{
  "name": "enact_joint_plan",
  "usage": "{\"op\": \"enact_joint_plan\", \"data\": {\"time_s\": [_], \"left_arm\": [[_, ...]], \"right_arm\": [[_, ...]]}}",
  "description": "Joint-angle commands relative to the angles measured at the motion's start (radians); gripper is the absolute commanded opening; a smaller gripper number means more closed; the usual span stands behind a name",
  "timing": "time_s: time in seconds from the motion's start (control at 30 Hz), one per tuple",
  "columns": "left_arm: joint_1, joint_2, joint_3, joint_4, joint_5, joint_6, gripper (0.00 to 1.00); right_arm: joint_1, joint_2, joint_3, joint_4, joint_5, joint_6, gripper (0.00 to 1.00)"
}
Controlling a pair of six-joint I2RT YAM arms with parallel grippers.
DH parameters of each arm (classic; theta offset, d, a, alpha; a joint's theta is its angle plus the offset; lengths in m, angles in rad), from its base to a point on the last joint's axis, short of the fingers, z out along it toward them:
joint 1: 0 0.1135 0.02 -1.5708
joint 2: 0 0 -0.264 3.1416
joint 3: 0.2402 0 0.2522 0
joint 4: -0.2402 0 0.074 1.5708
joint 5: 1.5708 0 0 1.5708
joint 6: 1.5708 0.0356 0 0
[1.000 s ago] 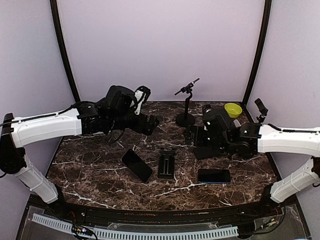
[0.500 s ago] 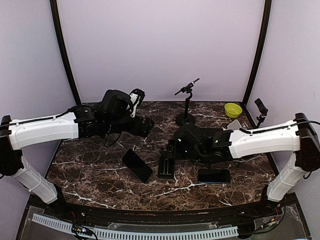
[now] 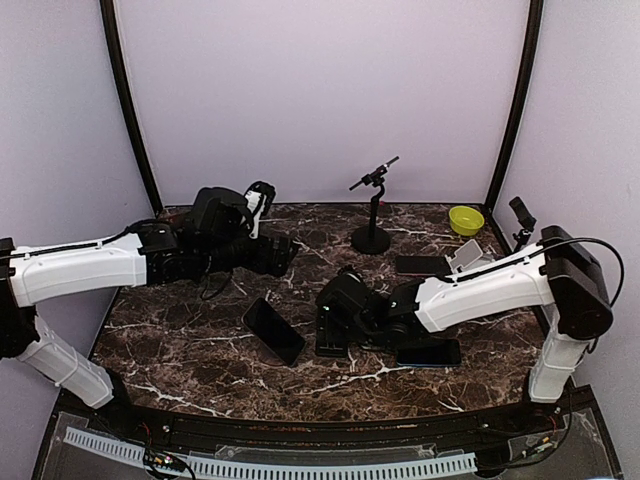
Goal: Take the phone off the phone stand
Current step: Pick up the phone stand from the center of the board.
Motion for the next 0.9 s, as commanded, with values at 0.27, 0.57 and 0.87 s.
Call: {"op": "enact_joint_plan", "data": {"time_s": [0.27,0.57,0.87], "left_arm": [[0.016,-0.049,-0.031,0.036,0.001,-0.015,0.99],[0.022,-0.046,-0.030,0.043,0.009,-0.012,0.99],[0.032,-0.038,-0.025,0.045,0.031,-0.007,0.99]], "right_arm": [[0.005,0.097,0.112,-0.015,0.028,-0.001,0.69],[-0.025,0.137,0.119,-0.031,0.023,-0.022,0.52],[-0.067,0.080,0.048,0.040,-0.010,-0.161,0.29]]}}
